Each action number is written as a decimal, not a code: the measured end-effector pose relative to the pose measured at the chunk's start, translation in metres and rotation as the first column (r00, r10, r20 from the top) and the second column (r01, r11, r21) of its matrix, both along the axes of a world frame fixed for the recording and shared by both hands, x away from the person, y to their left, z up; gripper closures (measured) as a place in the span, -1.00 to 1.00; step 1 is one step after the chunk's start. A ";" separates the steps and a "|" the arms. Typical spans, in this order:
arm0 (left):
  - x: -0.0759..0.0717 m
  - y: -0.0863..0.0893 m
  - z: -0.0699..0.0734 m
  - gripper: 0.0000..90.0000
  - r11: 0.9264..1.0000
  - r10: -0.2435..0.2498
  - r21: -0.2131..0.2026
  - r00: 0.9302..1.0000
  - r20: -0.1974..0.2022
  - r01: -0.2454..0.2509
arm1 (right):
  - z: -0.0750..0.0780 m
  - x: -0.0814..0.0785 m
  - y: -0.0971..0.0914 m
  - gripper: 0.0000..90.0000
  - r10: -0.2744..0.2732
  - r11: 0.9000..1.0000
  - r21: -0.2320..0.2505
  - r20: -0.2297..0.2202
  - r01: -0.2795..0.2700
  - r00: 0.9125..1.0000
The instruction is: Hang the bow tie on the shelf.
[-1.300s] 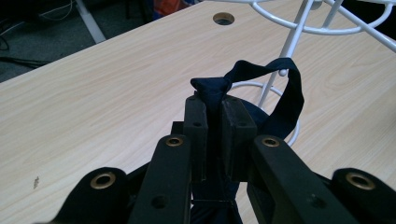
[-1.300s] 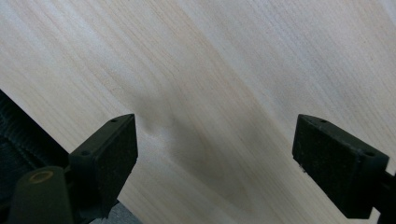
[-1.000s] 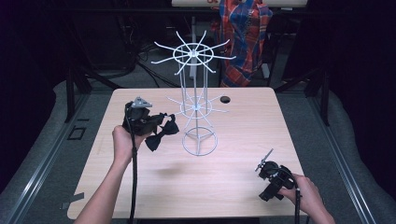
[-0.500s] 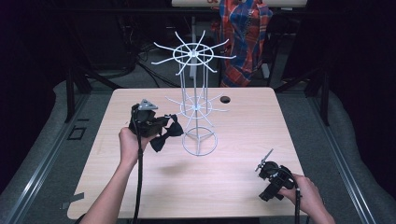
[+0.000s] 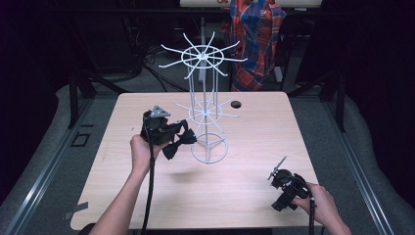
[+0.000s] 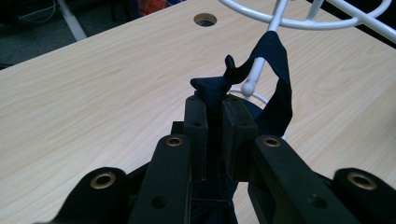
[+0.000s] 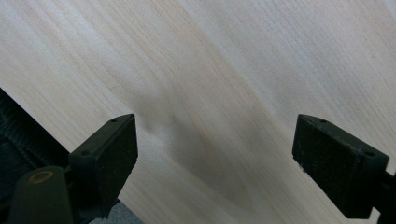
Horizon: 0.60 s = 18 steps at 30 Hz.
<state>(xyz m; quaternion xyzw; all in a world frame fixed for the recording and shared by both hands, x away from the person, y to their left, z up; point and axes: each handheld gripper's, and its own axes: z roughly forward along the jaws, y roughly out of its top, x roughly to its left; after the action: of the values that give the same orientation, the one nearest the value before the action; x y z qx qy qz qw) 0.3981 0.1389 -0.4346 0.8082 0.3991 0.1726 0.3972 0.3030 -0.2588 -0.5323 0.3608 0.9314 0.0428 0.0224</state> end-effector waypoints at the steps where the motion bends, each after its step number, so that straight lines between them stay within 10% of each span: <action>1: 0.000 -0.001 -0.001 0.82 1.000 0.003 -0.003 1.000 0.006 -0.003 | 0.000 0.000 0.000 -0.69 0.002 1.000 -0.006 0.001 -0.001 1.000; 18: 0.004 -0.012 -0.005 0.82 1.000 -0.001 -0.001 1.000 0.006 0.001 | 0.000 0.000 0.000 -0.69 0.001 1.000 -0.002 -0.002 -0.001 1.000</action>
<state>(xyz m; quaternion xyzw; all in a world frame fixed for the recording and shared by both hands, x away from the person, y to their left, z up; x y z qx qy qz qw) 0.4025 0.1270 -0.4397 0.8078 0.3976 0.1746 0.3986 0.3029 -0.2589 -0.5324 0.3606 0.9315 0.0413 0.0218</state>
